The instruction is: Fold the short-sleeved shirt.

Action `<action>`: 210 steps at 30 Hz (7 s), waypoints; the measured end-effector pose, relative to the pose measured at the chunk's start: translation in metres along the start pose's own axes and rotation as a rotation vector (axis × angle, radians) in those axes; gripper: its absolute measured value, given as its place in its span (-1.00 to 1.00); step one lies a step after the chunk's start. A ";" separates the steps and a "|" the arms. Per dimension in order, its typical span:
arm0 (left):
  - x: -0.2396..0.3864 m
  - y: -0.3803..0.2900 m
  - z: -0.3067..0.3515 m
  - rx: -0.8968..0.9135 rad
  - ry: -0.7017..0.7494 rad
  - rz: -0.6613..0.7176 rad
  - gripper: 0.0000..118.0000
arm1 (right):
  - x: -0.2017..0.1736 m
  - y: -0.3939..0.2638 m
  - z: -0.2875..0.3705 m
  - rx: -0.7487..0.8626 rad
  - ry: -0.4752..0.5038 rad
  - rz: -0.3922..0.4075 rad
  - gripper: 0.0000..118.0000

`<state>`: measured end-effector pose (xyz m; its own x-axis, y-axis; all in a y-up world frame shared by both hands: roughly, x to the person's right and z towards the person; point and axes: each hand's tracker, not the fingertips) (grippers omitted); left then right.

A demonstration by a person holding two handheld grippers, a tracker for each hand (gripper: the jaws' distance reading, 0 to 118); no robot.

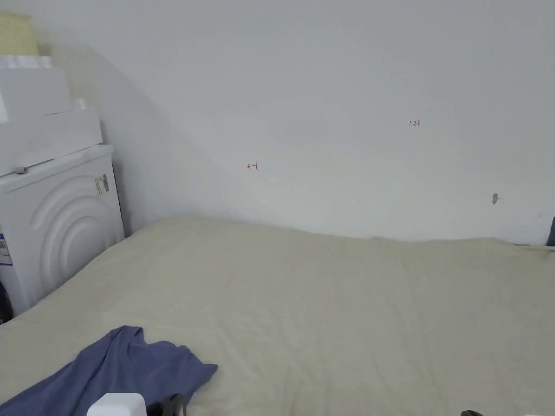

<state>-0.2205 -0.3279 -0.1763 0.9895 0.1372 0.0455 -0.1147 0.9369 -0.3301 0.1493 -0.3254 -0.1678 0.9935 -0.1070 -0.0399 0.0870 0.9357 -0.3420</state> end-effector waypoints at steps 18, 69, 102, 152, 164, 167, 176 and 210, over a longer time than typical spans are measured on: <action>-0.043 -0.001 -0.011 -0.030 0.127 -0.139 -0.94 | -0.005 -0.010 -0.001 -0.031 0.020 0.023 -0.99; -0.208 0.067 -0.222 -0.316 0.282 -0.129 -0.98 | 0.018 -0.057 -0.054 -0.272 0.039 -0.129 -0.99; 0.378 -0.140 -0.237 -0.431 -0.865 -0.436 -0.99 | 0.152 -0.105 0.048 -0.199 -0.292 -0.393 -0.99; 0.040 -0.034 0.002 -0.017 -0.171 -0.088 -1.00 | 0.041 -0.035 0.025 -0.055 0.028 -0.067 -0.99; 0.044 -0.039 -0.014 -0.056 -0.173 -0.104 -1.00 | 0.043 -0.039 0.022 -0.075 0.021 -0.061 -0.99; 0.042 -0.038 -0.034 -0.081 -0.176 -0.105 -1.00 | 0.046 -0.042 0.022 -0.083 0.020 -0.066 -0.99; 0.054 -0.004 -0.191 -0.242 -0.197 -0.157 -0.02 | 0.067 -0.055 0.009 -0.138 -0.015 -0.109 -0.99; 0.105 -0.066 -0.440 -0.606 -0.091 -0.412 -0.85 | 0.144 -0.056 -0.078 -0.255 -0.060 -0.105 -0.96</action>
<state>-0.0700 -0.5170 -0.5643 0.9277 -0.1365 0.3474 0.3592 0.5796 -0.7315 0.2818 -0.4198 -0.2273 0.9833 -0.1714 0.0608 0.1754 0.8049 -0.5669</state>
